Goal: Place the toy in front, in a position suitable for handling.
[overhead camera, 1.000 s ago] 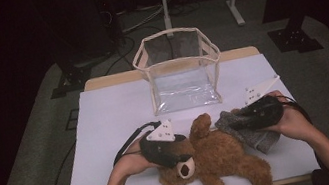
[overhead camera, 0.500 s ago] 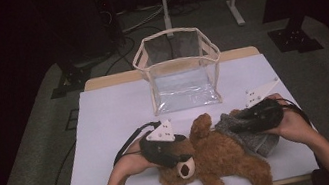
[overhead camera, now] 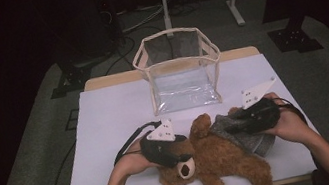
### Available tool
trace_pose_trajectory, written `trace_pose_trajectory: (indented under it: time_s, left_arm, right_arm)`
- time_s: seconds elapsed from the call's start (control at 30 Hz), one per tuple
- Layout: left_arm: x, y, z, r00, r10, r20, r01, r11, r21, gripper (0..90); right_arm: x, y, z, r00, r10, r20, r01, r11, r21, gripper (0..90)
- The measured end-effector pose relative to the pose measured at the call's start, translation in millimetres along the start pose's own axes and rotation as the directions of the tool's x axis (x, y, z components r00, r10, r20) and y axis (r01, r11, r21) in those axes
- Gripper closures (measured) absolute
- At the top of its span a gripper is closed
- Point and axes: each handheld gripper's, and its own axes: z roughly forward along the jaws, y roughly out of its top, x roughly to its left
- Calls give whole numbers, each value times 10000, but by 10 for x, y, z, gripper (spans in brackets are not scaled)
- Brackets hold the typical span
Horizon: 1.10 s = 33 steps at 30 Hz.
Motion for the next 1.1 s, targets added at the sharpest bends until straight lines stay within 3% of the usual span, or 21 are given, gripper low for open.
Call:
trace_pose_trajectory:
  time_s: [0.13,0.27,0.4,0.47,0.73,0.93,1.1]
  left_arm:
    - [-9,2,-4,10000,-18,-62,18,10000,-6,391]
    - [6,45,-31,9993,216,-318,-225,9994,-256,400]
    - [85,137,-31,9972,-2,-747,-56,9969,-782,424]
    - [111,197,23,9960,83,-893,-135,9982,-582,424]
    - [109,364,303,9977,514,-430,-511,9987,86,424]
    - [89,415,423,9980,615,-142,-608,9971,452,410]
    - [67,427,437,9972,741,-42,-737,9956,584,410]
  right_arm:
    - [67,64,112,9987,-417,-282,418,9991,31,728]
    - [8,-61,135,9990,121,-425,-131,9997,-228,728]
    - [-39,-167,124,9978,436,-495,-466,9971,-608,727]
    - [-34,-179,121,9978,431,-513,-465,9966,-683,727]
    - [-54,-173,-15,9986,458,-281,-479,9957,-798,726]
    - [0,44,-227,9998,183,116,-169,9931,-1161,725]
    - [9,348,-186,9998,-151,120,164,9926,-1204,724]
